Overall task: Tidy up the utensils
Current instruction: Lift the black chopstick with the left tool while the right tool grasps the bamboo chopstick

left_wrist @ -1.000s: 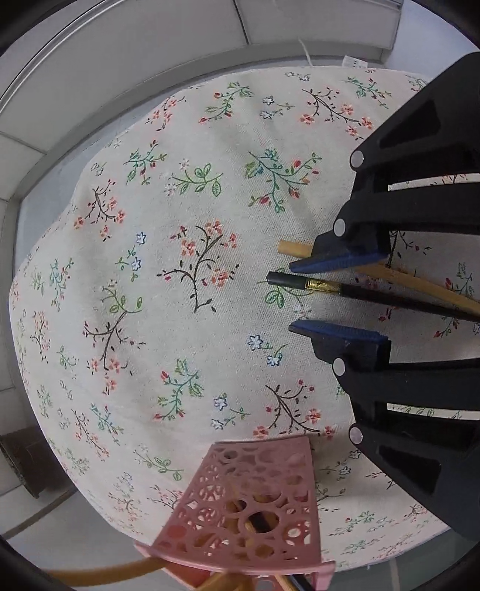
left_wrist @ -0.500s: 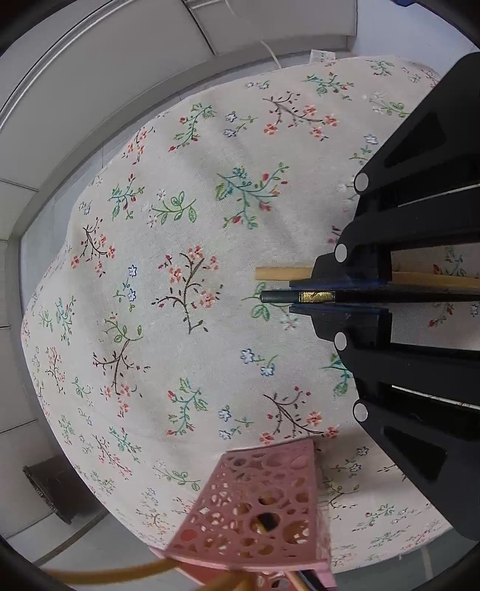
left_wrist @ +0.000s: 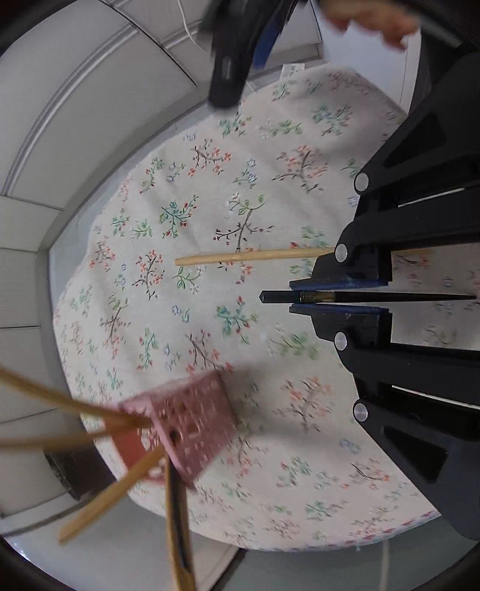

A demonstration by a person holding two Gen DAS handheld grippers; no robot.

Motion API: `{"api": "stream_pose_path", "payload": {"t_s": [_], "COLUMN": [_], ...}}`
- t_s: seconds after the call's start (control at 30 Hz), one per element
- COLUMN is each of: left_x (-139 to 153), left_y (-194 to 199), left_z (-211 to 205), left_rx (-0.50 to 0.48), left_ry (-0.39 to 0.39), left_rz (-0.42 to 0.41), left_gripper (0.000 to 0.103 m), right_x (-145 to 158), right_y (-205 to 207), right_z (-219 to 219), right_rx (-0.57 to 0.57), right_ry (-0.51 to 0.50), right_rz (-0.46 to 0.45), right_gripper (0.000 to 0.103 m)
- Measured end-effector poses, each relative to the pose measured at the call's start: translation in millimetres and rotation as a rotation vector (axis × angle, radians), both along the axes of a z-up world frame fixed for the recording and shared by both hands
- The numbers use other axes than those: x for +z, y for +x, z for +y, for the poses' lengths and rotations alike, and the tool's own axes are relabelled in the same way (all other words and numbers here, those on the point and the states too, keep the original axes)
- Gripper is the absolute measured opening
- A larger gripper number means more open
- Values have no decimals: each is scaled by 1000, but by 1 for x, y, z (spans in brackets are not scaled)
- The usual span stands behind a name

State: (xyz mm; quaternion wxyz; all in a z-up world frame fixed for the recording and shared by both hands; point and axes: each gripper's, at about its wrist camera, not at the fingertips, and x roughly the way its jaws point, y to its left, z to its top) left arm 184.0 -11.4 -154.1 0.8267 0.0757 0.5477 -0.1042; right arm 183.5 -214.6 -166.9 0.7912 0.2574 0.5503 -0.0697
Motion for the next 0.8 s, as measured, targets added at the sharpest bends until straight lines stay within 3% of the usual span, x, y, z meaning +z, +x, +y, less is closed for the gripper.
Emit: {"api": "stream_pose_path", "payload": {"t_s": [0.3,0.63,0.77,0.8], "left_x": [53,77,83,83], "left_y": [-47,-51,-54,-54], "left_z": [60,93,97,98], "left_rx": [113,163,170,173], "left_ry": [-104,-158,-145,-143], "left_rz": [-128,-201,-222,-226], "left_gripper": [6,6,6,6], "right_x": [-43,-72,-70,-69], "right_y": [73,116,122,123], "right_z": [58,80,92,98], "right_rx": [111,87,107,119], "right_ry": [77,-24,-87,-124], "right_rz": [147,226,240,243], "right_gripper": [97,96,83,76]}}
